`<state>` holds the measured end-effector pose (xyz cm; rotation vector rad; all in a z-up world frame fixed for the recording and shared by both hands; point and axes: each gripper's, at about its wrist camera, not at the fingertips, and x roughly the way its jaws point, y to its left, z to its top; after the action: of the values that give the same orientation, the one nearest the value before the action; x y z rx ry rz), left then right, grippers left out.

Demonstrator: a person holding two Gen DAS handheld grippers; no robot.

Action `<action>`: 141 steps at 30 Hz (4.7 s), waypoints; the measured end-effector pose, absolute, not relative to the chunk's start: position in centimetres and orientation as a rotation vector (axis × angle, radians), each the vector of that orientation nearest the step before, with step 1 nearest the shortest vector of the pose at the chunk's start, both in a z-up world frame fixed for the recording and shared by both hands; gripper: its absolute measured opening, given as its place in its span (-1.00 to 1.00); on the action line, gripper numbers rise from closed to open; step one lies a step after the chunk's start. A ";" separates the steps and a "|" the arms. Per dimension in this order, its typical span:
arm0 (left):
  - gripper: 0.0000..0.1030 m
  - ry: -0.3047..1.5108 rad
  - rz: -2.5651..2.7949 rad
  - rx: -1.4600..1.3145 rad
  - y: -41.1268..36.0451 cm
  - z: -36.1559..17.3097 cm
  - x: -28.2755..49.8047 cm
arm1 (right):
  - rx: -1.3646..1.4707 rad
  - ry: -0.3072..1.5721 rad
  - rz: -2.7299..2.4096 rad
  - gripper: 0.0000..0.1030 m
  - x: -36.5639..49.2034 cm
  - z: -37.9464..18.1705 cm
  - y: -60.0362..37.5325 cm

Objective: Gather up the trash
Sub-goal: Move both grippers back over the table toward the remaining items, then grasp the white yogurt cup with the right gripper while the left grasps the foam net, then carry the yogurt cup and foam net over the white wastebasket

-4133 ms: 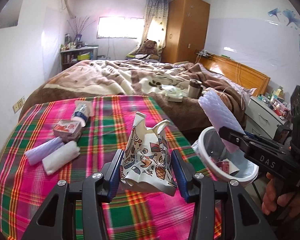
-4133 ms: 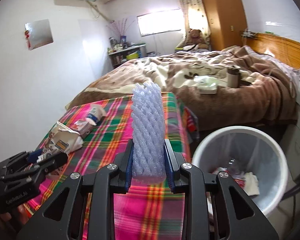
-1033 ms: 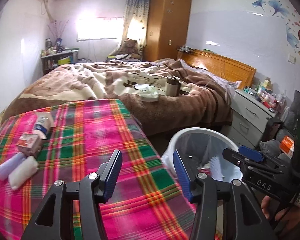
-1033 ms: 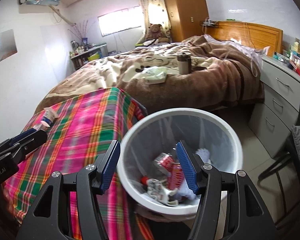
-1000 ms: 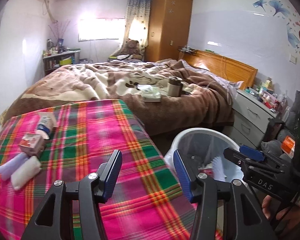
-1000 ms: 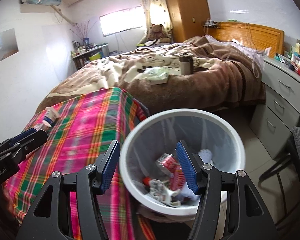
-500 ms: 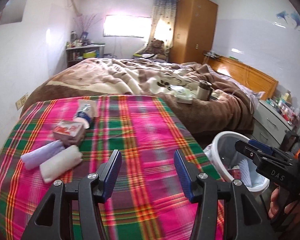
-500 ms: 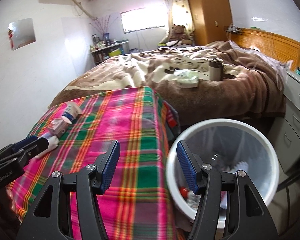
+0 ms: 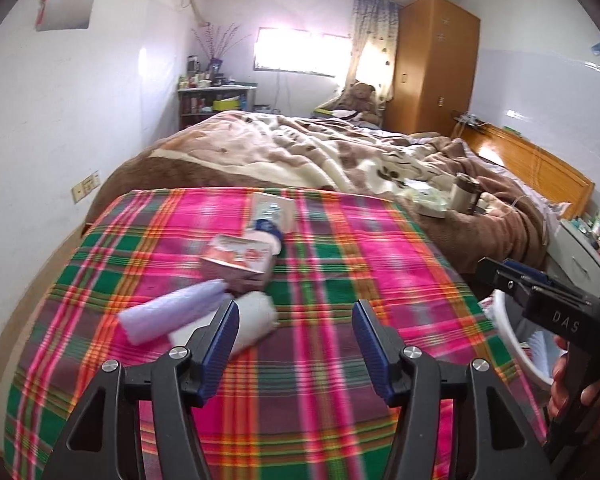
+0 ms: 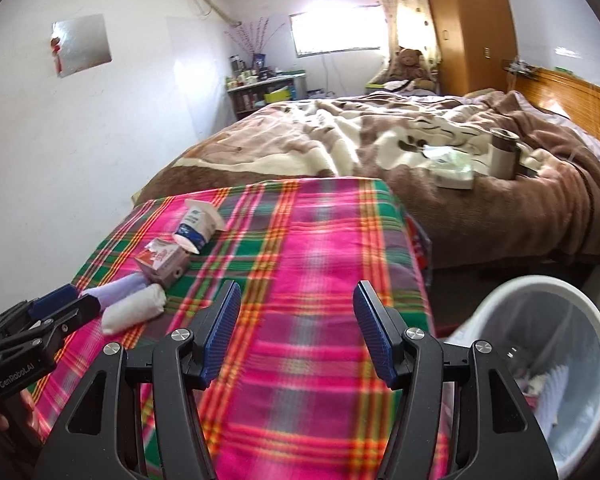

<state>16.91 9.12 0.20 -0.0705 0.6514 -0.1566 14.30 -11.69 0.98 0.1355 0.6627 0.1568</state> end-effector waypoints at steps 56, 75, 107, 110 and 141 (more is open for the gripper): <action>0.33 0.905 -0.165 0.043 17.9 -7.7 27.9 | 0.166 0.929 0.269 0.19 31.8 -4.5 1.3; -0.48 0.882 -0.215 -0.079 14.5 -6.4 26.8 | 0.123 0.896 0.234 0.01 28.0 -4.2 -2.5; -0.48 0.637 -0.237 -0.070 6.0 2.7 16.1 | 0.230 0.650 0.199 0.01 14.5 2.0 -12.1; -0.48 0.623 -0.243 -0.050 4.8 3.2 15.3 | 0.239 0.630 0.184 0.01 13.3 2.4 -13.5; -0.48 0.607 -0.510 0.030 -11.5 3.6 12.2 | 0.288 0.568 -0.118 0.02 5.4 2.3 -25.9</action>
<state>12.18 -11.54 3.55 0.0301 0.6074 -0.5097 5.44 -25.85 2.26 0.2883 0.5678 -0.1175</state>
